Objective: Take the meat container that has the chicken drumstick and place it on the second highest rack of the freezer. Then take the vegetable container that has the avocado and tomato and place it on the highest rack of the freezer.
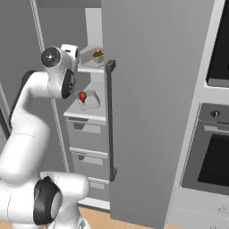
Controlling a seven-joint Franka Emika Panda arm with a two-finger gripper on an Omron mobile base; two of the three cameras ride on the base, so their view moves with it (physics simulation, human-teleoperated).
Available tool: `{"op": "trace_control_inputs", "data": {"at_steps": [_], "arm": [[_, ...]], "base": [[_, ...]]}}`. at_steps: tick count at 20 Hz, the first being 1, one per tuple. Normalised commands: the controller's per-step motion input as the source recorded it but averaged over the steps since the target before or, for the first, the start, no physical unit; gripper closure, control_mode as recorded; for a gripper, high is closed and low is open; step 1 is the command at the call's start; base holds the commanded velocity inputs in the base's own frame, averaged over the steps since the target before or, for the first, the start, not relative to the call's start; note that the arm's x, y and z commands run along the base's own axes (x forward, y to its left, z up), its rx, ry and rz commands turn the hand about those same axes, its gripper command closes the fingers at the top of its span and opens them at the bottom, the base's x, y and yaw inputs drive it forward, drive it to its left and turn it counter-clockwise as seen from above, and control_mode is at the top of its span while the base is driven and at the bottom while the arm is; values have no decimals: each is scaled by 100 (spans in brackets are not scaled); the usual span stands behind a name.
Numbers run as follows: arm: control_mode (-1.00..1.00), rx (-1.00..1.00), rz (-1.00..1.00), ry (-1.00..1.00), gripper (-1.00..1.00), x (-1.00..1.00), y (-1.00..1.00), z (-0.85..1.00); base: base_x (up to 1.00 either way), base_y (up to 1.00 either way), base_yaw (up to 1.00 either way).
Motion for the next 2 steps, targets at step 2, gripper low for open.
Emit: {"op": "trace_control_inputs", "data": {"at_steps": [2], "arm": [[-100, 0, 13, 2, -100, -100, 0, -64]], "base": [[0, 0, 0]]}}
